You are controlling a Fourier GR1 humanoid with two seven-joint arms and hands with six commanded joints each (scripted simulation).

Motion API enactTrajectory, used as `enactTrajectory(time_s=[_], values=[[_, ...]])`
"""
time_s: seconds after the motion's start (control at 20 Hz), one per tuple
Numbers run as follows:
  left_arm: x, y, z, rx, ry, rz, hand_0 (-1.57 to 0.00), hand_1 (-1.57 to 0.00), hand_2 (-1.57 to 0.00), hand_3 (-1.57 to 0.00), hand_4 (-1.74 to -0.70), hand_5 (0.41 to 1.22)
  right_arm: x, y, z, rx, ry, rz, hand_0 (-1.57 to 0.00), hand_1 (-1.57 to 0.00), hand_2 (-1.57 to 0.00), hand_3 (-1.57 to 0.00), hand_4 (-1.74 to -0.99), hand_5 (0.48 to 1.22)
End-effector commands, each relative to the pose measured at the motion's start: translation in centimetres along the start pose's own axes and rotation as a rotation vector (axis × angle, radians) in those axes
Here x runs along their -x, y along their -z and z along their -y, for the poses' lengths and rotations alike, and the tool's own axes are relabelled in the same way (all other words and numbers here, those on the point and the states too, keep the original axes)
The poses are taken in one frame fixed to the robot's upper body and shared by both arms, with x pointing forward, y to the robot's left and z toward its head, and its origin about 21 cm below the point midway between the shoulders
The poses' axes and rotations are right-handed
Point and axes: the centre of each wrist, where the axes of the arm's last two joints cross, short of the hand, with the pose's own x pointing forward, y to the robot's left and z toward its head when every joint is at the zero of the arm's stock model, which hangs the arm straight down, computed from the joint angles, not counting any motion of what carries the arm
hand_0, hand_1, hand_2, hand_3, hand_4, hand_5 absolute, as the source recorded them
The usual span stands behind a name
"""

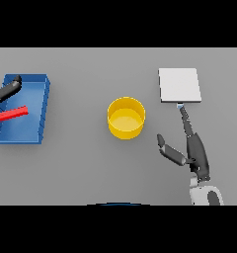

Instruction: Pick up the red beaker and tilt it to pour out 1 green nut into yellow bowl. Pick up the yellow bowl and place it on the metallic measuring scale.

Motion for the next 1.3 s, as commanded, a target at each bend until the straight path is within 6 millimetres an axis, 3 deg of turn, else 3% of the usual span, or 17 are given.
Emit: enactTrajectory(time_s=[0.0,0.1,0.3,0.55,0.75,1.25], values=[[-0.3,0.1,0.2,0.001,-0.006,0.010,-0.05,-0.04,-0.04,-0.04,-0.79,0.671,-0.1,0.3,-0.1,-0.018,-0.010,0.000,0.00,0.00,0.00,0.00,-1.198,0.662],[-0.1,0.3,0.1,-0.009,-0.013,0.017,-0.03,-0.03,-0.03,-0.02,-0.78,0.679,-0.3,0.8,-0.2,-0.092,-0.018,0.054,0.00,0.00,0.00,0.00,-1.162,0.694],[0.0,-0.1,0.9,0.003,-0.008,0.011,-0.01,-0.01,-0.01,-0.01,-0.79,0.704,-1.5,3.3,1.0,-0.241,-0.160,0.112,0.00,0.00,0.00,0.00,-1.234,0.707],[-0.3,0.1,1.2,0.009,-0.009,0.008,0.00,0.00,0.00,0.00,-0.80,0.708,-3.9,6.5,1.1,-0.419,-0.499,0.180,0.00,0.00,0.00,0.00,-1.279,0.671],[-0.2,0.2,1.4,0.011,-0.008,0.014,0.00,0.00,0.00,0.00,-0.79,0.719,-5.6,8.9,-0.2,-0.570,-0.693,0.277,0.00,0.00,0.00,0.00,-1.270,0.664],[-0.5,0.1,1.1,0.016,-0.002,0.029,0.00,0.00,0.00,0.00,-0.79,0.717,-6.7,12.3,-3.0,-0.831,-0.857,0.324,0.00,0.00,0.00,0.00,-1.255,0.686]])
